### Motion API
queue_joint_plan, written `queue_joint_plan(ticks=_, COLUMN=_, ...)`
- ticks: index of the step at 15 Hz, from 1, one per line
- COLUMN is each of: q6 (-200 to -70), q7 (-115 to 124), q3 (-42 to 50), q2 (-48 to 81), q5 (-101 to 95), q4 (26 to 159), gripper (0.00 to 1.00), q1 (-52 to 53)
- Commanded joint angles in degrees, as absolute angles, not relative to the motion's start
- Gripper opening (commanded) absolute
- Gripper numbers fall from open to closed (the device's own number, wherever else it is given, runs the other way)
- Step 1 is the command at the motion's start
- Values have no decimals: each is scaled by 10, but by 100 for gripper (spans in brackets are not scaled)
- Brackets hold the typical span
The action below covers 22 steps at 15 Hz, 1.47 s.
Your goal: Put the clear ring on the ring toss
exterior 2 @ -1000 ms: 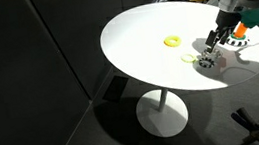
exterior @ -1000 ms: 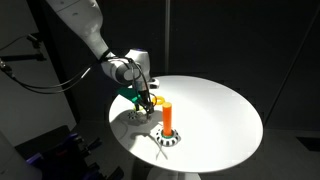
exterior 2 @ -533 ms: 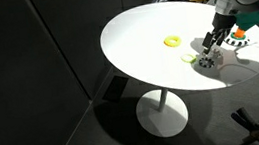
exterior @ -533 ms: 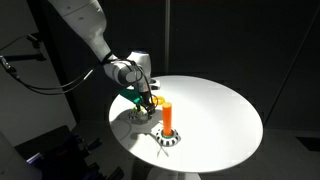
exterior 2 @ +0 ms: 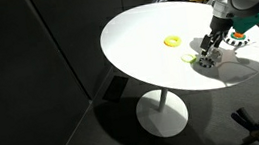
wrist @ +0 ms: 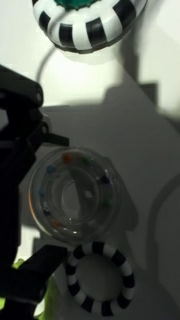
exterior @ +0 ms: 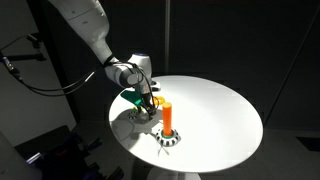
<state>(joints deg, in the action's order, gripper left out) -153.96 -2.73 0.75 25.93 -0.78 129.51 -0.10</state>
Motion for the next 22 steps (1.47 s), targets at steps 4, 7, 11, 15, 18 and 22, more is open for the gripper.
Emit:
queue_joint_plan(ticks=4, q6=-1539, q7=-15, q3=19, q2=274, q5=-28, q4=1275, gripper=68, q1=6)
queue_joint_plan(ticks=7, q6=-1525, q7=-6, q3=22, q2=256, q5=-26, q4=1280, gripper=68, q1=8)
queue_joint_plan(ticks=11, q6=-1496, q7=-7, q3=24, q2=225, q5=-24, q4=1282, gripper=68, q1=5)
queue_joint_plan(ticks=15, q6=-1436, q7=-3, q3=29, q2=190, q5=-29, q4=1272, gripper=68, q1=4)
queue_joint_plan(ticks=18, q6=-1386, q7=5, q3=35, q2=167, q5=-38, q4=1260, gripper=68, q1=3)
queue_joint_plan(ticks=22, q6=-1337, q7=18, q3=40, q2=136, q5=-54, q4=1249, gripper=68, q1=1)
